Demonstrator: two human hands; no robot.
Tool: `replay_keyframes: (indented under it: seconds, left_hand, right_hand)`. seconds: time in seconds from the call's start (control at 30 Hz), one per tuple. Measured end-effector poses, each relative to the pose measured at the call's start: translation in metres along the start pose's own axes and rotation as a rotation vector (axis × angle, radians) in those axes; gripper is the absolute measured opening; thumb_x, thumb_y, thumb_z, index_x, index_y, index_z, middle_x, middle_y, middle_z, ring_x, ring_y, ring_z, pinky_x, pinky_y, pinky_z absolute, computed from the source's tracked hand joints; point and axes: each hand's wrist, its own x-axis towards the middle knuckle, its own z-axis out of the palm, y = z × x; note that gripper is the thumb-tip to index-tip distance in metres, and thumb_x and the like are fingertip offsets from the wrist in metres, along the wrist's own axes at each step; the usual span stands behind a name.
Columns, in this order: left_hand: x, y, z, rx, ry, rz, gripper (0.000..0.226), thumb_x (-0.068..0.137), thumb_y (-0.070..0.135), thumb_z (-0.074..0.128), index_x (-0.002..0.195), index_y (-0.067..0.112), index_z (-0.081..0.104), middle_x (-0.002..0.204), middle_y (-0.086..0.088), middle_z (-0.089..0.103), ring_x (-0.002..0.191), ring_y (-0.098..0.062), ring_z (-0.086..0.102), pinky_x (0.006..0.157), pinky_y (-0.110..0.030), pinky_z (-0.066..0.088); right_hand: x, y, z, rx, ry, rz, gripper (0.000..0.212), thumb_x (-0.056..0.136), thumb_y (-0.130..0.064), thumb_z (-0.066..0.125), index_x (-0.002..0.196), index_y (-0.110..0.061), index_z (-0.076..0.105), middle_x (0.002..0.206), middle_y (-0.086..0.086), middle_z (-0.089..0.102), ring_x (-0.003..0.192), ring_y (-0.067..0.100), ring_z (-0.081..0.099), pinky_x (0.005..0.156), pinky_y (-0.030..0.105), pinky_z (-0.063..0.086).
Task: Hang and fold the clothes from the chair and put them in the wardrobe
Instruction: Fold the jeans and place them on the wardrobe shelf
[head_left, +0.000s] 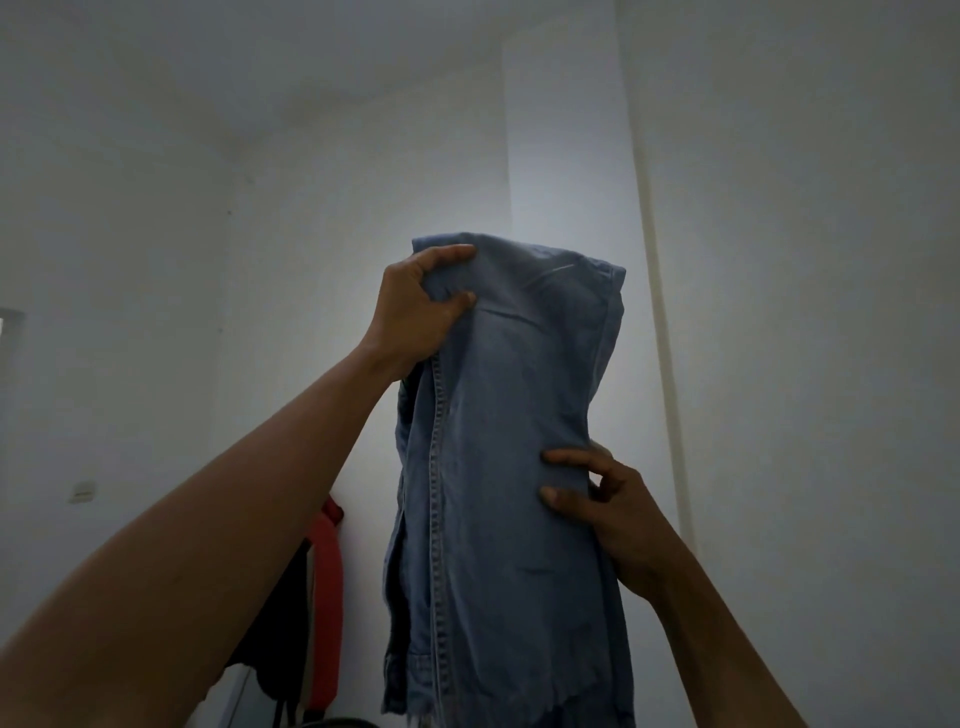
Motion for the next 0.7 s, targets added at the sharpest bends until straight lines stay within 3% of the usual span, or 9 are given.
replay_keyframes:
  seconds: [0.07,0.2,0.3,0.37,0.5,0.63,0.7]
  left_hand:
    - [0.0,0.002,-0.002,-0.01,0.009,-0.001,0.047,0.081,0.0,0.075,0.124,0.018,0.068,0.122,0.002,0.062,0.109,-0.006,0.059,0.09,-0.017,0.053]
    - [0.001,0.008,-0.004,0.004,0.014,0.026,0.046,0.081,-0.001,0.074,0.124,0.016,0.068,0.115,0.009,0.062,0.101,0.01,0.059,0.087,-0.013,0.051]
    - [0.001,0.006,-0.005,0.029,0.008,0.04,0.046,0.082,-0.002,0.073,0.125,0.013,0.067,0.114,0.011,0.061,0.098,0.02,0.056,0.086,-0.01,0.049]
    - [0.001,0.003,-0.006,0.056,0.007,0.047,0.046,0.082,-0.003,0.073,0.125,0.01,0.067,0.115,0.008,0.061,0.099,0.016,0.058,0.087,-0.01,0.049]
    - [0.001,0.0,-0.01,0.018,0.003,-0.019,0.047,0.081,0.002,0.075,0.126,0.014,0.066,0.121,0.003,0.06,0.113,-0.01,0.059,0.093,-0.019,0.052]
    - [0.001,0.004,-0.014,0.025,-0.109,-0.07,0.064,0.071,0.026,0.089,0.129,0.023,0.062,0.125,0.009,0.052,0.113,-0.004,0.052,0.091,-0.016,0.052]
    - [0.003,0.006,-0.016,0.097,-0.144,-0.048,0.079,0.066,0.036,0.091,0.135,0.024,0.056,0.131,0.009,0.052,0.119,-0.007,0.051,0.098,-0.021,0.049]
  right_hand:
    - [0.001,0.002,0.0,0.046,-0.004,0.031,0.034,0.068,-0.023,0.082,0.101,-0.025,0.077,0.138,-0.013,0.055,0.117,0.018,0.063,0.092,0.036,0.058]
    - [-0.001,-0.001,-0.001,0.212,-0.092,0.093,0.036,0.068,-0.008,0.076,0.103,-0.014,0.075,0.11,-0.003,0.075,0.104,0.019,0.071,0.079,0.026,0.059]
    - [-0.002,-0.002,0.002,0.238,-0.096,0.098,0.037,0.069,-0.008,0.076,0.106,-0.012,0.075,0.113,-0.002,0.074,0.103,0.017,0.071,0.079,0.026,0.059]
    - [-0.002,-0.001,0.005,0.207,-0.08,0.072,0.043,0.068,-0.011,0.079,0.11,-0.015,0.074,0.117,-0.004,0.072,0.107,0.015,0.07,0.081,0.027,0.058]
    - [-0.003,-0.003,0.01,0.111,-0.027,-0.034,0.047,0.068,-0.014,0.079,0.114,-0.02,0.07,0.117,-0.012,0.068,0.106,0.004,0.067,0.08,0.022,0.057]
    - [-0.001,-0.002,0.008,0.122,0.011,-0.075,0.047,0.068,-0.016,0.079,0.114,-0.023,0.07,0.119,-0.013,0.067,0.107,0.004,0.066,0.082,0.022,0.057]
    - [-0.001,-0.001,0.007,0.119,0.032,-0.08,0.047,0.069,-0.016,0.078,0.114,-0.024,0.07,0.123,-0.013,0.065,0.11,0.006,0.065,0.086,0.024,0.057]
